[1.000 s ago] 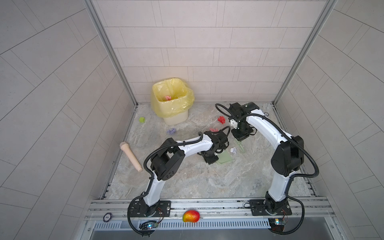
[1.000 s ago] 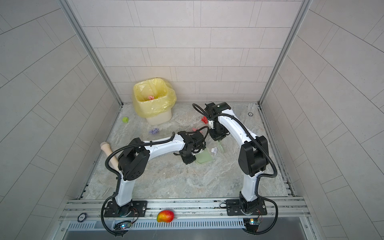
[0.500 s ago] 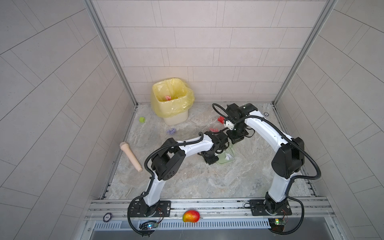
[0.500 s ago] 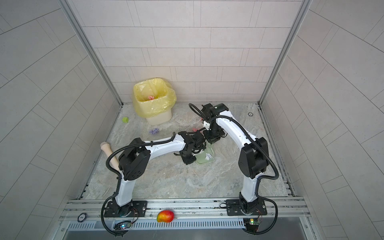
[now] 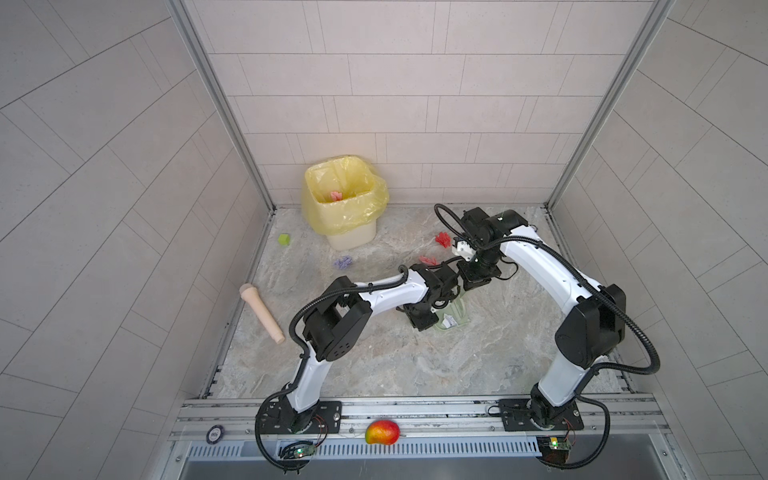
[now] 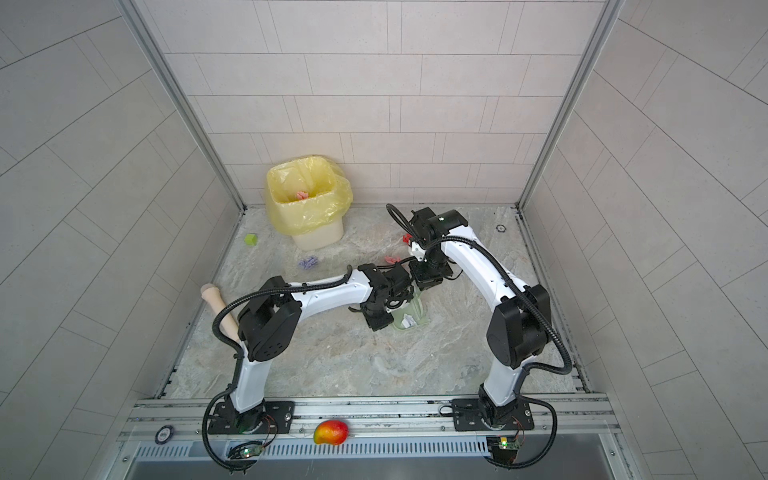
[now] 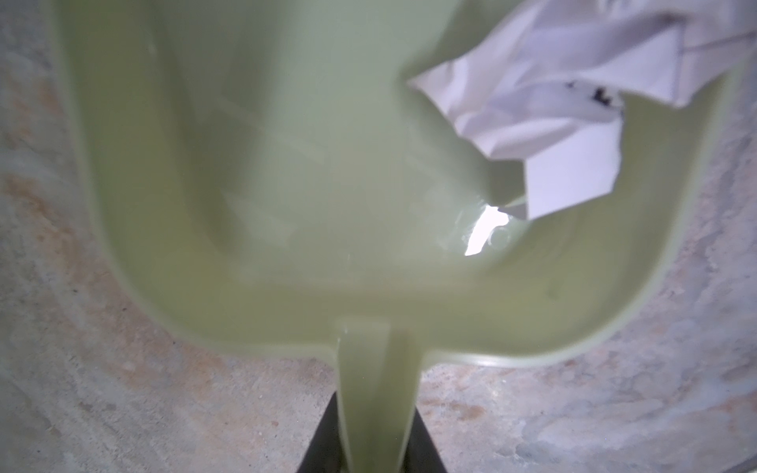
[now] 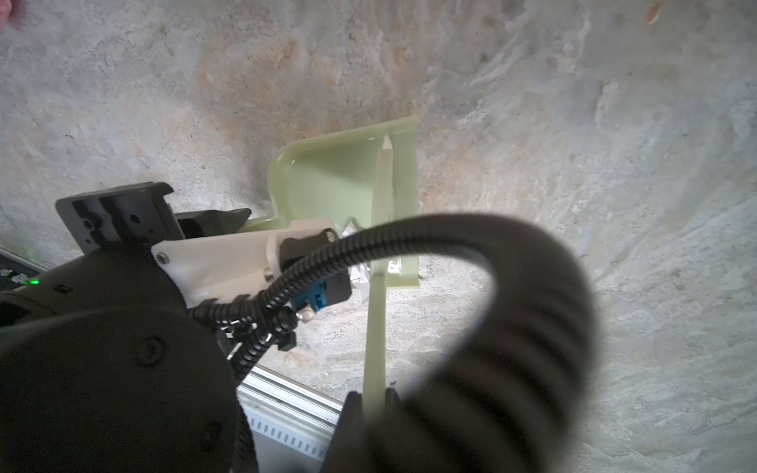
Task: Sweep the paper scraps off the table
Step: 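Push the white scrap into the green dustpan with the right gripper's brush, then carry the dustpan to the yellow bin with left while right draws back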
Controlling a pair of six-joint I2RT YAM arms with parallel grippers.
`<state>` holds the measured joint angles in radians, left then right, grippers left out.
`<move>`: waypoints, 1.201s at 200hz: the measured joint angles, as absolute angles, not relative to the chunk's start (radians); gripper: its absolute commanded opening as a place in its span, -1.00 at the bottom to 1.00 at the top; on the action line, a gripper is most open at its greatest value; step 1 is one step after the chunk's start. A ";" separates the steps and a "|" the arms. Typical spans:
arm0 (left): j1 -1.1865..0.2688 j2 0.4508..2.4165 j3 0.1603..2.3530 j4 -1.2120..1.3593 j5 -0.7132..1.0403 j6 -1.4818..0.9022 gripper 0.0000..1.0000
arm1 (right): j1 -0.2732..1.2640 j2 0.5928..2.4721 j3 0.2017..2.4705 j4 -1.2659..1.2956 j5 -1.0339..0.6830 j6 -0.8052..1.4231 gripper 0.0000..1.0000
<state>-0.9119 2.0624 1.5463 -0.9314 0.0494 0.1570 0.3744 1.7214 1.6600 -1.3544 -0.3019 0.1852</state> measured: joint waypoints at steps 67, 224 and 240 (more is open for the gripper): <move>-0.910 2.006 1.487 -0.883 0.049 0.142 -1.00 | 0.284 1.659 1.660 -1.384 -0.264 0.184 -1.00; -0.537 1.502 1.518 -1.078 -0.056 0.020 -1.00 | 0.163 1.508 1.464 -1.295 -0.392 0.189 -1.00; -0.471 1.485 1.570 -1.111 -0.069 0.017 -1.00 | 0.156 1.489 1.451 -1.285 -0.406 0.188 -1.00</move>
<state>-0.4713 1.4849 1.5703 -1.1110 -0.0692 0.0166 0.1558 1.4891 1.4513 -1.2846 -0.4065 0.1883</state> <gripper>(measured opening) 0.203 0.114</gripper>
